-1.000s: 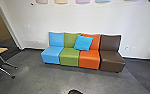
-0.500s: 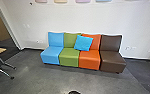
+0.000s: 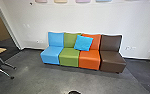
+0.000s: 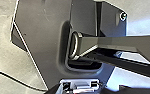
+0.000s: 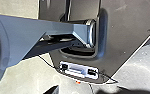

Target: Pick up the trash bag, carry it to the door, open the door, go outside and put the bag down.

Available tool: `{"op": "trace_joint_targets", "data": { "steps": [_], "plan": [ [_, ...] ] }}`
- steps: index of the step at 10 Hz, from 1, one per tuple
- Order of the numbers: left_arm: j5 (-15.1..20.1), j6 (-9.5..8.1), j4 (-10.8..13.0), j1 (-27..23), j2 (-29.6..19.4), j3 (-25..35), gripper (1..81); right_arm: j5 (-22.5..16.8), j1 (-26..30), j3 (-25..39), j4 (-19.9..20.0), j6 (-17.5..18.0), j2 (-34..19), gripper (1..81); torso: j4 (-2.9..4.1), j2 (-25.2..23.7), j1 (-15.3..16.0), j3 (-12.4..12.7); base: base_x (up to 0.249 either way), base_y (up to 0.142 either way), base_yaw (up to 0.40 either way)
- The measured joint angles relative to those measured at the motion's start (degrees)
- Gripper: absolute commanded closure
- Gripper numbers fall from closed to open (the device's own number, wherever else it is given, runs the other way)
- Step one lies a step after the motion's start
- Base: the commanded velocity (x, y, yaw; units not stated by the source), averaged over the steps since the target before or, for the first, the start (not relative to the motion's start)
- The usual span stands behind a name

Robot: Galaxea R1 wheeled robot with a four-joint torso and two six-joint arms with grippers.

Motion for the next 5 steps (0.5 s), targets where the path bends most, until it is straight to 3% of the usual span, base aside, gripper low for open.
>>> {"op": "trace_joint_targets", "data": {
  "steps": [5],
  "plan": [
    [-0.05, -0.02, -0.68, -0.44, -12.23, 12.69, 1.0, -1.32, 0.57, 16.02, 0.09, 0.11, -13.98, 1.0, 0.0, -0.09, 0.04, 0.0, 0.0, 0.0, 0.0]
  ]
}}
